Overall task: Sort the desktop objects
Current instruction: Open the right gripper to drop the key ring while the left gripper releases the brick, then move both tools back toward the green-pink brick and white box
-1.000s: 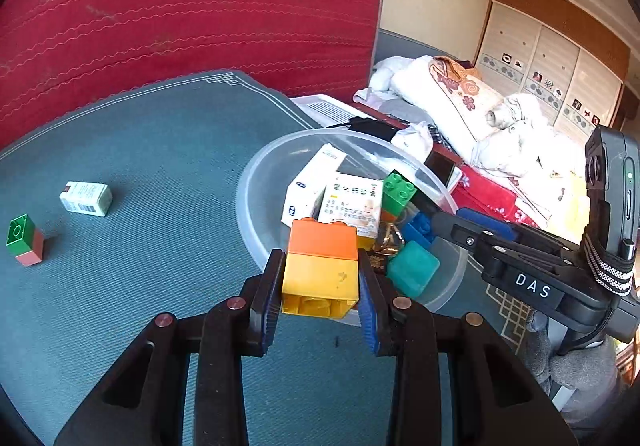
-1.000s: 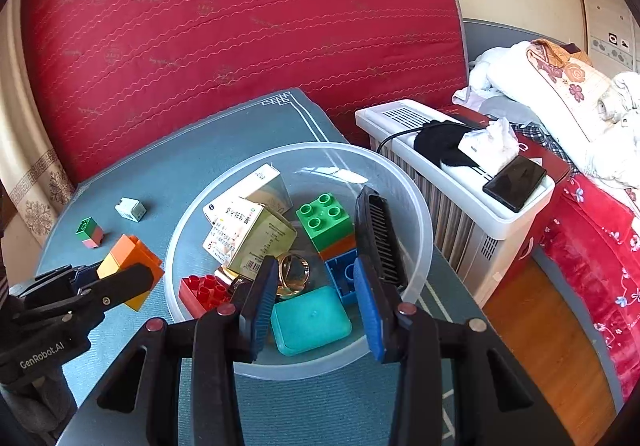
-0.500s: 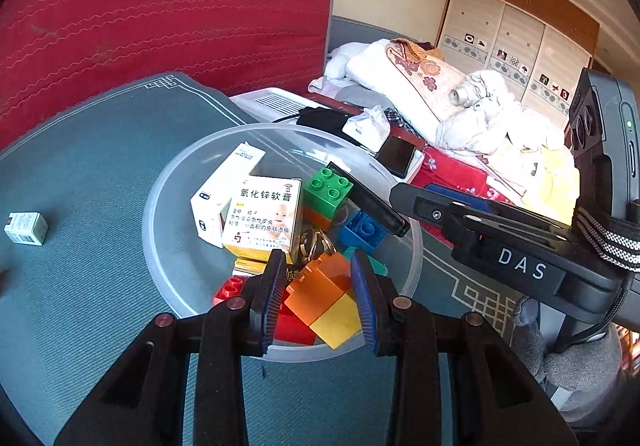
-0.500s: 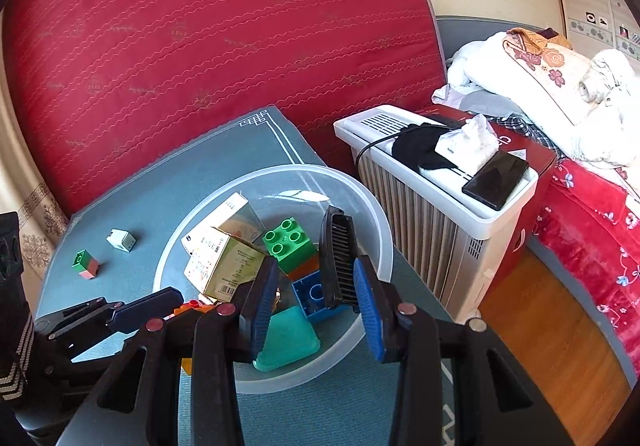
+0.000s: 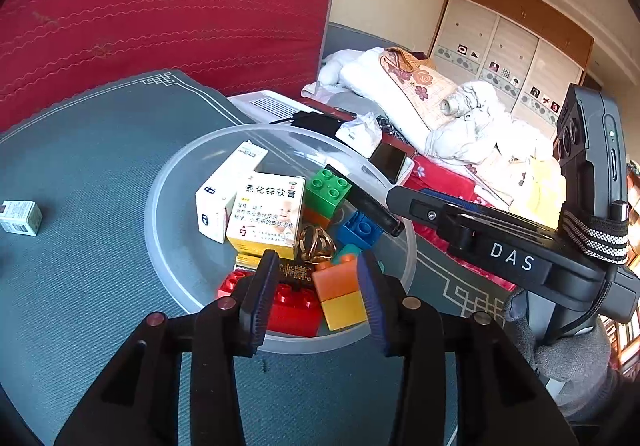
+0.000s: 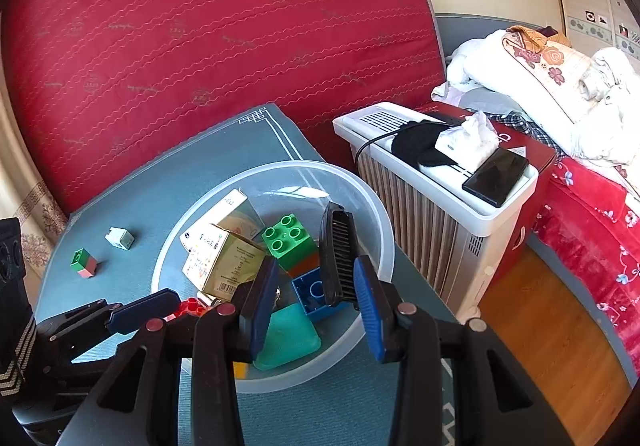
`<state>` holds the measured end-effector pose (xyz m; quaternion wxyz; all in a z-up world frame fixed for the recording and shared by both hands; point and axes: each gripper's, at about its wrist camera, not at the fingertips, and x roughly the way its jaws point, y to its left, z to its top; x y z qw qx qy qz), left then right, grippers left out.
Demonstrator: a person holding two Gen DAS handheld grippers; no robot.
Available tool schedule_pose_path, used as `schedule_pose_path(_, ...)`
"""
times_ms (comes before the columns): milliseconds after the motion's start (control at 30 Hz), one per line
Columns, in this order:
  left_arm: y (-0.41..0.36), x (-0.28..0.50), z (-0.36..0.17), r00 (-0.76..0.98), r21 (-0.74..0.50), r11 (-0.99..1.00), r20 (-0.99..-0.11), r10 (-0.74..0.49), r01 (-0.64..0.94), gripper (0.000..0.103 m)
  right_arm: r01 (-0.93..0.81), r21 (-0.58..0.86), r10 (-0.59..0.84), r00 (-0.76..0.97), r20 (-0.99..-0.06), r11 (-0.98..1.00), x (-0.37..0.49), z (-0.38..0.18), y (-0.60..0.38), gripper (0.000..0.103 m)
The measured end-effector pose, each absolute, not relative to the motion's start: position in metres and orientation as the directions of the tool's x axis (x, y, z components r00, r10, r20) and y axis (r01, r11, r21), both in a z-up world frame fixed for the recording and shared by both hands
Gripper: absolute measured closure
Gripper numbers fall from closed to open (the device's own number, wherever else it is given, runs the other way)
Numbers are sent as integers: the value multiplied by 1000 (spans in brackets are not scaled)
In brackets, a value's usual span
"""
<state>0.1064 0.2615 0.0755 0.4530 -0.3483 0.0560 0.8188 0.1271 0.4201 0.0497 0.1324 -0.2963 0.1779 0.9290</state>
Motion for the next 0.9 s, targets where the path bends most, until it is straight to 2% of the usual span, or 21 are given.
schedule_pose_path(367,238,100,75,-389,-224,-631,-623,679,-743,58,-329,251,126,-798,-590,-910,128,53,407,60)
schedule_pose_path(400,235,98,74,-388,-230,-635,-626,677,-737,54,-324,251,121,-798,-591,-912,127,53,406,58)
schedule_pose_path(433,232,96,73,-385,-239,-639,-628,676,-731,43,-320,251,117,-798,-591,-914,127,53,404,56)
schedule_pose_path(500,223,92,72,-390,-256,-653,-628,673,-713,36,-311,249,110,-799,-591,-917,126,53,399,46)
schedule_pose_path(600,209,85,69,-405,-273,-679,-632,660,-681,36,-297,248,102,-804,-586,-922,126,53,391,34)
schedule_pose_path(900,170,67,71,-478,-275,-749,-627,615,-602,36,-249,245,56,-800,-597,-937,119,49,362,31)
